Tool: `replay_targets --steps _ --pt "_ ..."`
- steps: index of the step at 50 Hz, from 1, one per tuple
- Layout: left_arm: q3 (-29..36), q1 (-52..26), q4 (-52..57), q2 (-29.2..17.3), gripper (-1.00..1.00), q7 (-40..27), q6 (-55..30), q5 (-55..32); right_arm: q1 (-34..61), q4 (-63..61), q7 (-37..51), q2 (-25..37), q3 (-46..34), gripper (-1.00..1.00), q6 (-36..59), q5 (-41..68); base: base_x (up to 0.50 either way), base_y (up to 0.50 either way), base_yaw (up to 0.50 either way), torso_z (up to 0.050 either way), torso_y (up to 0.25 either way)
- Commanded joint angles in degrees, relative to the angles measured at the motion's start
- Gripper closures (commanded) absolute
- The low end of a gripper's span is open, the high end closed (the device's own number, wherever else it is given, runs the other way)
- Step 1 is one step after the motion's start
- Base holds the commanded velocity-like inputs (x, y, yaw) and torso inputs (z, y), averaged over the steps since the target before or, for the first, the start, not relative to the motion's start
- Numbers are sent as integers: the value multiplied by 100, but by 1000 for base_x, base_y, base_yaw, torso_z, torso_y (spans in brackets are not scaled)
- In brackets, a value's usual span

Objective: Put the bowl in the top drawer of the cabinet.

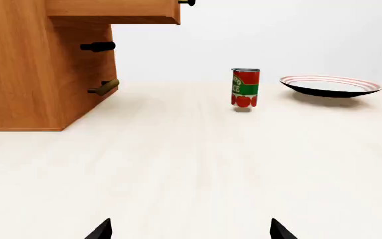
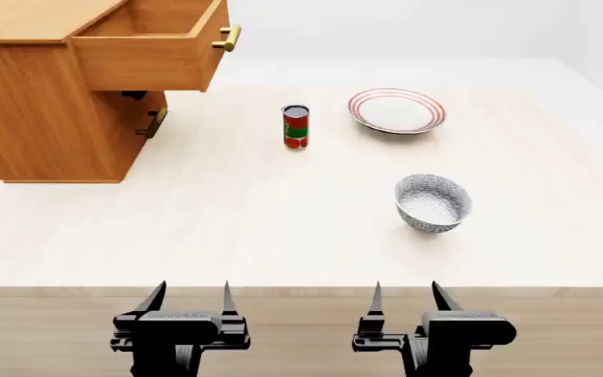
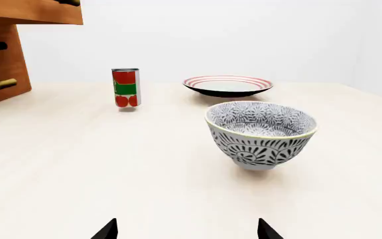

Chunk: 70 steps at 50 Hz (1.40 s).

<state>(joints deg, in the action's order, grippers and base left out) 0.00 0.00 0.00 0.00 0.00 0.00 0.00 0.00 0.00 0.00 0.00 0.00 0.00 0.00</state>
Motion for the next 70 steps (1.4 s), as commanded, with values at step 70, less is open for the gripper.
replay_targets --steps 70 --pt "744 -39 1531 -983 -100 -525 -1163 -1072 104 -1248 862 841 -663 -100 1444 953 0 299 0 0 0"
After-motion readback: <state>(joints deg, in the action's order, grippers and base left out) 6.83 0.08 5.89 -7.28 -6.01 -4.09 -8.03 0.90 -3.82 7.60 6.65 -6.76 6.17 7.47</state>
